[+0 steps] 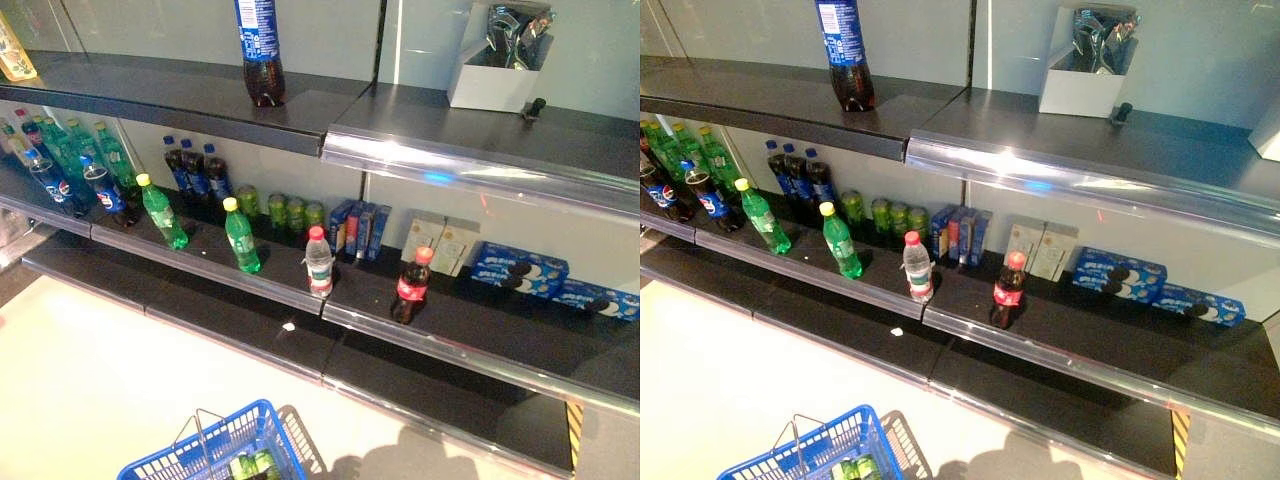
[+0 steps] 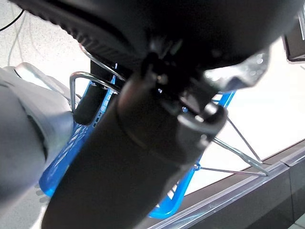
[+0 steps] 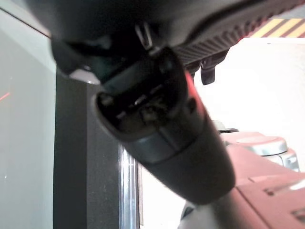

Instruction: Pick up the drink and place into the basket.

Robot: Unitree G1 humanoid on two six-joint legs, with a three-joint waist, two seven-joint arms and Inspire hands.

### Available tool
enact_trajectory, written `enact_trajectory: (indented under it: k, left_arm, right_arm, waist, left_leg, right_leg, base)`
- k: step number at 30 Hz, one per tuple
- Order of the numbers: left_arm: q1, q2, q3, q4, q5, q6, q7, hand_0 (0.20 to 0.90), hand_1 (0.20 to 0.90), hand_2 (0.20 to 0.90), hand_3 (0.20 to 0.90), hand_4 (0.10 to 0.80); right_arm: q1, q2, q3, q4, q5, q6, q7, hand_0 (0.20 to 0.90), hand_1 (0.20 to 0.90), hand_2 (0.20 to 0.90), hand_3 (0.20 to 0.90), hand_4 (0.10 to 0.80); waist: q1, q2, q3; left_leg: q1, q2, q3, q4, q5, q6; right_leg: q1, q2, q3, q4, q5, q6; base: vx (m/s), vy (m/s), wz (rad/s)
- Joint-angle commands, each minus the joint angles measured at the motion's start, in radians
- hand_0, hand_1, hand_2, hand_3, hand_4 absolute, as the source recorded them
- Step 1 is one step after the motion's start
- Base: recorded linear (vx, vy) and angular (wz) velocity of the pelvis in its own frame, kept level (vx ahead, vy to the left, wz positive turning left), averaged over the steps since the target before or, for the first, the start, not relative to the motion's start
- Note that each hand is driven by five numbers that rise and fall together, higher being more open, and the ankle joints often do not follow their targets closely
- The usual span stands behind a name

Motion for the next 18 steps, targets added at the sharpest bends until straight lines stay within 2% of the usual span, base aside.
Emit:
enact_trajectory:
  k: [1,3,4,12,18]
  left_arm:
    - [-0.072,0.03,-0.007,0.012,0.024,-0.046,-0.009,0.3,0.3,0.3,0.2,0.1]
    - [-0.072,0.028,-0.007,0.011,0.02,-0.066,-0.015,0.3,0.3,0.3,0.2,0.1]
    - [-0.069,0.028,-0.01,0.004,0.008,-0.081,-0.024,0.3,0.3,0.3,0.2,0.1]
    - [-0.064,0.028,-0.02,0.0,0.021,-0.072,-0.028,0.3,0.3,0.3,0.2,0.1]
    - [-0.064,0.029,-0.021,0.003,0.018,-0.072,-0.034,0.3,0.3,0.3,0.2,0.1]
  right_arm:
    - [-0.081,0.037,0.013,0.049,0.015,-0.011,-0.01,0.9,0.9,0.9,0.9,0.8]
    - [-0.078,0.035,0.006,0.052,0.0,-0.017,-0.02,0.9,0.9,0.9,0.9,0.8]
    - [-0.075,0.034,0.007,0.057,-0.045,-0.008,-0.063,0.9,0.9,0.9,0.9,0.8]
    - [-0.087,0.025,0.044,0.052,-0.15,0.004,-0.146,0.9,0.9,0.9,0.9,0.8]
    - [-0.09,0.023,0.048,0.055,-0.154,0.009,-0.152,0.9,0.9,0.9,0.9,0.8]
  waist:
    - [0.026,-0.008,0.036]
    - [0.026,-0.009,0.036]
    - [0.026,-0.009,0.037]
    - [0.035,-0.008,0.039]
    - [0.037,-0.008,0.039]
  left_leg:
    - [0.028,0.036,0.0,0.004,-0.039,-0.02]
    - [0.028,0.039,0.0,0.004,-0.038,-0.02]
    - [0.029,0.04,-0.001,0.004,-0.038,-0.021]
    - [0.027,0.042,-0.006,0.004,-0.038,-0.023]
    - [0.025,0.042,-0.007,0.004,-0.038,-0.023]
  right_leg:
    - [-0.028,-0.099,0.003,0.037,0.031,0.061]
    - [-0.027,-0.097,0.002,0.035,0.032,0.061]
    - [-0.026,-0.096,0.003,0.033,0.032,0.061]
    - [-0.02,-0.097,-0.002,0.025,0.034,0.062]
    - [-0.021,-0.098,-0.003,0.025,0.034,0.062]
  base:
    - [0.0,0.0,0.0]
    - [0.007,-0.018,0.0]
    - [0.0,0.0,0.0]
    - [0.0,0.0,0.0]
    - [0.0,0.0,0.0]
